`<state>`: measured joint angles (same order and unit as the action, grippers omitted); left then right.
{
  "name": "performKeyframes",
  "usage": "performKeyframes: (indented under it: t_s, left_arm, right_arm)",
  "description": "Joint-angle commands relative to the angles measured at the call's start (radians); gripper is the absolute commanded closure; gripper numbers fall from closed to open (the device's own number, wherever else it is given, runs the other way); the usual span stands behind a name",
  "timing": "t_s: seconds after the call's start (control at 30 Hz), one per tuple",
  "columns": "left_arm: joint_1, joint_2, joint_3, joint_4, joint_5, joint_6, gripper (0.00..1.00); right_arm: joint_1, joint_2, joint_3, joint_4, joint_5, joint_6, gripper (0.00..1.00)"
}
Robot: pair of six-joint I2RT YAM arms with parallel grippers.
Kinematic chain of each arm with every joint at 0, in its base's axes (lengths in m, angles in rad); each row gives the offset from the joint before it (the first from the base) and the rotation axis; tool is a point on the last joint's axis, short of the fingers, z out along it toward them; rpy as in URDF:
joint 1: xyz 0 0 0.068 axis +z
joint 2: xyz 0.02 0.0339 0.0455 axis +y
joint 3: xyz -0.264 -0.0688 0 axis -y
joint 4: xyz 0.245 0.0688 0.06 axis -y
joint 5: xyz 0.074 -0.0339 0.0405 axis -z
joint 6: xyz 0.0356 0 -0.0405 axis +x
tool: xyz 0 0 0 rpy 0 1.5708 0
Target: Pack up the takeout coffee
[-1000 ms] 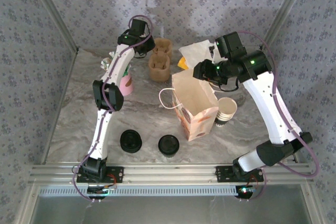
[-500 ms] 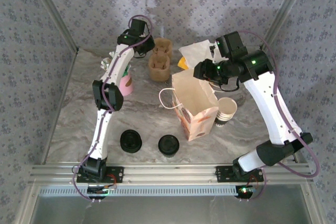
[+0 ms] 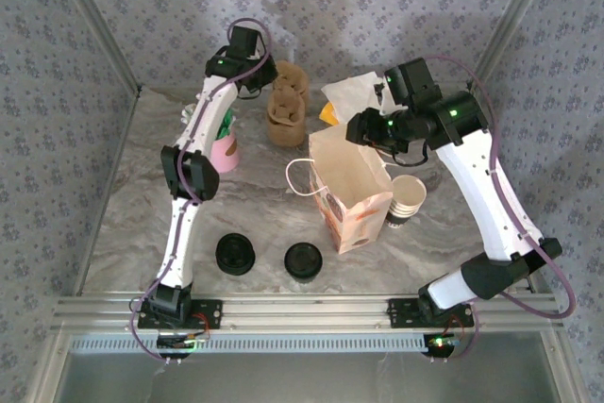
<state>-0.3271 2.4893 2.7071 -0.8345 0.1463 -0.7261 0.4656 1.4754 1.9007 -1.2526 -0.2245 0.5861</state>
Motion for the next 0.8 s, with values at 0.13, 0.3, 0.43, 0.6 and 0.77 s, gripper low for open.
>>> performKeyframes:
  t_s: [0.13,0.3,0.43,0.6,0.77]
  left_arm:
    - [0.002,-0.100,0.043,-0.021,0.022,-0.004,1.00]
    - [0.000,-0.111,0.041,-0.039,0.064,-0.041,1.00]
    - [-0.001,-0.106,0.035,-0.040,0.109,-0.073,1.00]
    - [-0.001,-0.103,0.002,-0.038,0.140,-0.089,1.00]
    - [-0.001,-0.101,-0.025,-0.041,0.167,-0.097,1.00]
  right_arm:
    - [0.010,-0.008,-0.009,-0.011,0.016,0.005,0.51]
    - [0.015,-0.016,-0.027,0.003,0.017,0.008,0.51]
    - [0.018,-0.022,-0.039,0.011,0.016,0.009,0.51]
    - [0.020,-0.030,-0.049,0.017,0.014,0.014,0.51]
    - [0.019,-0.032,-0.051,0.018,0.013,0.016,0.51]
